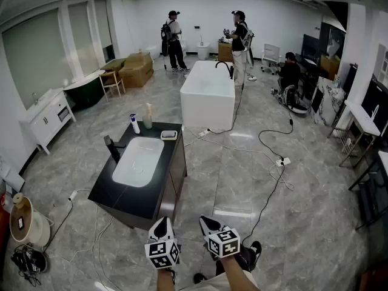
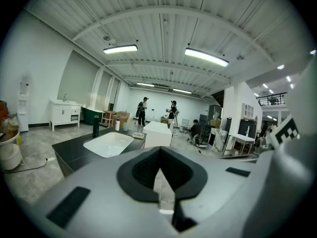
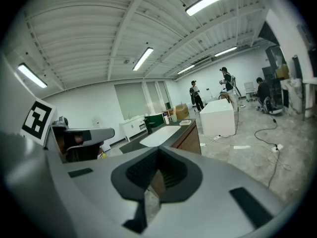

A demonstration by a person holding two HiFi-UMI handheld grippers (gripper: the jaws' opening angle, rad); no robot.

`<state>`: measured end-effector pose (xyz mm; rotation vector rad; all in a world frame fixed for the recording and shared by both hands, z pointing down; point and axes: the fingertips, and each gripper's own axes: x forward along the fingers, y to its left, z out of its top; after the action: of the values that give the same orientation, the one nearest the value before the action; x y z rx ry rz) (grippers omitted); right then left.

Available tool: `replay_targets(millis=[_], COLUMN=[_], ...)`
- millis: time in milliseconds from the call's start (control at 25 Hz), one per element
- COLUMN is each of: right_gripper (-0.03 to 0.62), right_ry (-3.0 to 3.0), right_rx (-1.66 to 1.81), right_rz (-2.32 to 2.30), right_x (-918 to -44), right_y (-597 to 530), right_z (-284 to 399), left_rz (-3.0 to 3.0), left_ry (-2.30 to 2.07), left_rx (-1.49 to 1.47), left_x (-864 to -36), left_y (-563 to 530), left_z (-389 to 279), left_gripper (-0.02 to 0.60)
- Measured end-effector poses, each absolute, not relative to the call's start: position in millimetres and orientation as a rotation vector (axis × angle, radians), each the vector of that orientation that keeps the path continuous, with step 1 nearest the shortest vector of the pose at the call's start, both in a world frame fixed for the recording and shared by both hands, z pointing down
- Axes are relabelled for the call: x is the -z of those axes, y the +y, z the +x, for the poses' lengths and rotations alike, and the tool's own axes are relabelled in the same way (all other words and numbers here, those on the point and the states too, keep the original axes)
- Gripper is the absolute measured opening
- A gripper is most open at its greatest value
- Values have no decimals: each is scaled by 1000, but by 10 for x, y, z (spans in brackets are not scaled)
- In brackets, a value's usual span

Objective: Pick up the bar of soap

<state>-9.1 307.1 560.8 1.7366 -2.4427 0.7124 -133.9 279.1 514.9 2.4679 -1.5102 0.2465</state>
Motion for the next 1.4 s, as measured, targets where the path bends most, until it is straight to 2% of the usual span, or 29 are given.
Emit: replay_targets(millis=[360, 840, 1400], right_gripper=[5, 5, 6], right_ry=[-2425, -2496, -2606], right_rx=[-639, -749, -764], right_rz=[1726, 1639, 1517], right_x=[-5577, -5729, -5534], right_y=[2838, 2054, 742], right_z=[0, -44, 271], left_rz=[2457, 2420, 2421], left_ry=[-1512, -1618, -1630], left_rx=[-237, -272, -317], left_x=[-5210, -5182, -5034], left_y=[2584, 1835, 676], left_z=[-1308, -1527, -1166], left_gripper=[5, 5, 5])
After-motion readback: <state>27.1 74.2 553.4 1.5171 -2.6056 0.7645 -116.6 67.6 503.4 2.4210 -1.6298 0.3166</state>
